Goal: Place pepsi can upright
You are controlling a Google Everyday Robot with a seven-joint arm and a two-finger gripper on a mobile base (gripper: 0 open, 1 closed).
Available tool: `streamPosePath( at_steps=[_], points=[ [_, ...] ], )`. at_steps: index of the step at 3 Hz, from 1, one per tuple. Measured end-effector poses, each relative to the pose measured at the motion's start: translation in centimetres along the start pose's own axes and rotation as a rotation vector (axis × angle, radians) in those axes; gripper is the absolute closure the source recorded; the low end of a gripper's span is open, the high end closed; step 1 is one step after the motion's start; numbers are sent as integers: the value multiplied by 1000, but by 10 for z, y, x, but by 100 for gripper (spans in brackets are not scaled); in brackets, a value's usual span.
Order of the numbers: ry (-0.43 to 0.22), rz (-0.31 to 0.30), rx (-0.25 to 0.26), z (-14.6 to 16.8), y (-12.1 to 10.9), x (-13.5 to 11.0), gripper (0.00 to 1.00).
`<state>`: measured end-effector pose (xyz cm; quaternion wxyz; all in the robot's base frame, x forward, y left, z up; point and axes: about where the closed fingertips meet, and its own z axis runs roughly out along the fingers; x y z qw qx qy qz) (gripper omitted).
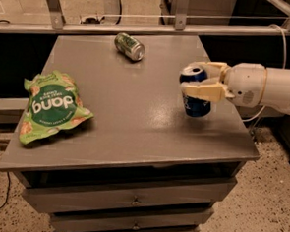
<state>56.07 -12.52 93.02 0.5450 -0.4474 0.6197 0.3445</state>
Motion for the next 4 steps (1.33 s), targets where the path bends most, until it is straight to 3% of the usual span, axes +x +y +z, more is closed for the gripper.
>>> streamPosePath(
  at_steps=[1,2,3,4],
  points=[
    [-100,-142,-21,-7,6,9,100],
    [-182,-190,10,-15,5,24,100],
    [-230,-137,54,-24,-2,38,83],
    [-230,-137,54,-24,-2,34,60]
  ],
)
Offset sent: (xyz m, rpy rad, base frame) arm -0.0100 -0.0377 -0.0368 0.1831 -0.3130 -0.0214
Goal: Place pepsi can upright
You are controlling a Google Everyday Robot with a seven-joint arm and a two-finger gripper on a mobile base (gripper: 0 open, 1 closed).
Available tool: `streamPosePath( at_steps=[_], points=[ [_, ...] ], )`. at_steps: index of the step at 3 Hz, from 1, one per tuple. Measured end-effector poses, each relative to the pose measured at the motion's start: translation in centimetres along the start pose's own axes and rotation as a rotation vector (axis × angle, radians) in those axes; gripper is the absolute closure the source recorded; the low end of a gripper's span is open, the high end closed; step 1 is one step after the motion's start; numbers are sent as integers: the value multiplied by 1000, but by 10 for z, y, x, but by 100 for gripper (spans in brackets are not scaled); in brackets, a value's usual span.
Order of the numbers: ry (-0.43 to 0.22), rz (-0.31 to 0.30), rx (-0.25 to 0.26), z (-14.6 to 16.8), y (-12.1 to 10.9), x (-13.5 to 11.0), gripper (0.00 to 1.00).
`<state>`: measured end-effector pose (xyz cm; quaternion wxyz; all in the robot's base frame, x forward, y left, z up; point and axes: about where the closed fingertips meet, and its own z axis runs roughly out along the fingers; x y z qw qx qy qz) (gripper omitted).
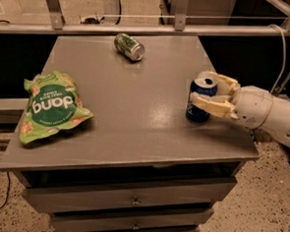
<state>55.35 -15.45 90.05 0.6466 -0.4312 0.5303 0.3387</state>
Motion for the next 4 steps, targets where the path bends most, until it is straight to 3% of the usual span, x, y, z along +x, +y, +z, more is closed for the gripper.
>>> streamPosePath(
  at_steps=[2,3,4],
  points=[
    [0,1,0,0,-1,-4,14],
    [18,45,51,-17,-4,5,0],
    [96,52,90,-44,-13,1,0]
  ],
)
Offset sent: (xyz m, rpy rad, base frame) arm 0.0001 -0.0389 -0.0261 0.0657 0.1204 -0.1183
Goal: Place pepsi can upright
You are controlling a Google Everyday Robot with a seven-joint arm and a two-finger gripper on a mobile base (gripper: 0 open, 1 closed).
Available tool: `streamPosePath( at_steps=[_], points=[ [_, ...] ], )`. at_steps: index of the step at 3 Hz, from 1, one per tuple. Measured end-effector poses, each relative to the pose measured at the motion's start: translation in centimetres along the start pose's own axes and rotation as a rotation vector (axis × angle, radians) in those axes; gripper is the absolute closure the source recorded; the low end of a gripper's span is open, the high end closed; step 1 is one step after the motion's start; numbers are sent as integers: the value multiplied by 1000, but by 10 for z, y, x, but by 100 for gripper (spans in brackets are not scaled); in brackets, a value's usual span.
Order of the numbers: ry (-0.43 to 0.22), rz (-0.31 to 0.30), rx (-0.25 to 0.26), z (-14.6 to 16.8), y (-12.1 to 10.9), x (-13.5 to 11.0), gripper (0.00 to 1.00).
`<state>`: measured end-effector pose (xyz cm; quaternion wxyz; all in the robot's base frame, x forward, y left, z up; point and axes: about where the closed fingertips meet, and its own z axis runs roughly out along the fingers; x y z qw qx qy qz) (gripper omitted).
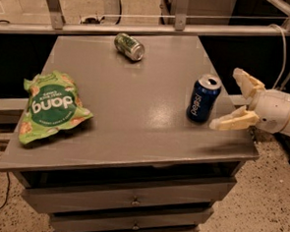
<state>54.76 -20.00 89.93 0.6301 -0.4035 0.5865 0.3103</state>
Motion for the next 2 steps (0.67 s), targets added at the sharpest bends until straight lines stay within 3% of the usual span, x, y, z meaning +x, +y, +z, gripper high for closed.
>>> streamPosePath(
  at_steps=[1,2],
  points=[
    [104,-43,44,-40,-13,-24,0],
    [224,-111,80,-82,-23,-62,0]
  ],
)
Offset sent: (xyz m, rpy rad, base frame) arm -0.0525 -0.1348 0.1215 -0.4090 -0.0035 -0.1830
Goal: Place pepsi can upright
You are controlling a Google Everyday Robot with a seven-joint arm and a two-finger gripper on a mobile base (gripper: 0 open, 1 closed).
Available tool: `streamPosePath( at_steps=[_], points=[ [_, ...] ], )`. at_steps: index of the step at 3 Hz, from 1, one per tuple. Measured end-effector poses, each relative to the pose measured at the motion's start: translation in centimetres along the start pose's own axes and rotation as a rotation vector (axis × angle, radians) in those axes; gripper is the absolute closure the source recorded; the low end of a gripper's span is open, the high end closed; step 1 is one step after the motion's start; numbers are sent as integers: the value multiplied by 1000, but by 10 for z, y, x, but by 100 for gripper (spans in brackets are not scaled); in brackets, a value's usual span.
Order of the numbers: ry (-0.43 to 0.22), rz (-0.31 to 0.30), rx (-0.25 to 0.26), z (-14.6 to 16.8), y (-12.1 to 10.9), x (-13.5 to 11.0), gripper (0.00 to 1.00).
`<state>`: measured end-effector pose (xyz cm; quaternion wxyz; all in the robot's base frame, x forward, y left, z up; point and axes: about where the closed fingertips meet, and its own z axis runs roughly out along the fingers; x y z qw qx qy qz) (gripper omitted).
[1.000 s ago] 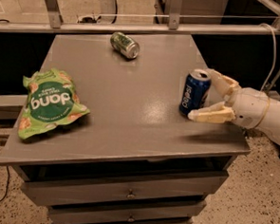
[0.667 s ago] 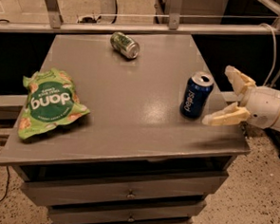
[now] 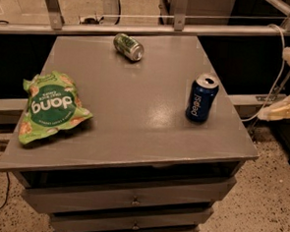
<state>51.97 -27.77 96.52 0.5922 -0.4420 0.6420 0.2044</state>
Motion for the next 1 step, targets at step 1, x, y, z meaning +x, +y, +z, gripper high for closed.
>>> streamPosePath(
  at_steps=[1],
  points=[
    [9,-14,5,-9,-3,-7,0]
  ],
)
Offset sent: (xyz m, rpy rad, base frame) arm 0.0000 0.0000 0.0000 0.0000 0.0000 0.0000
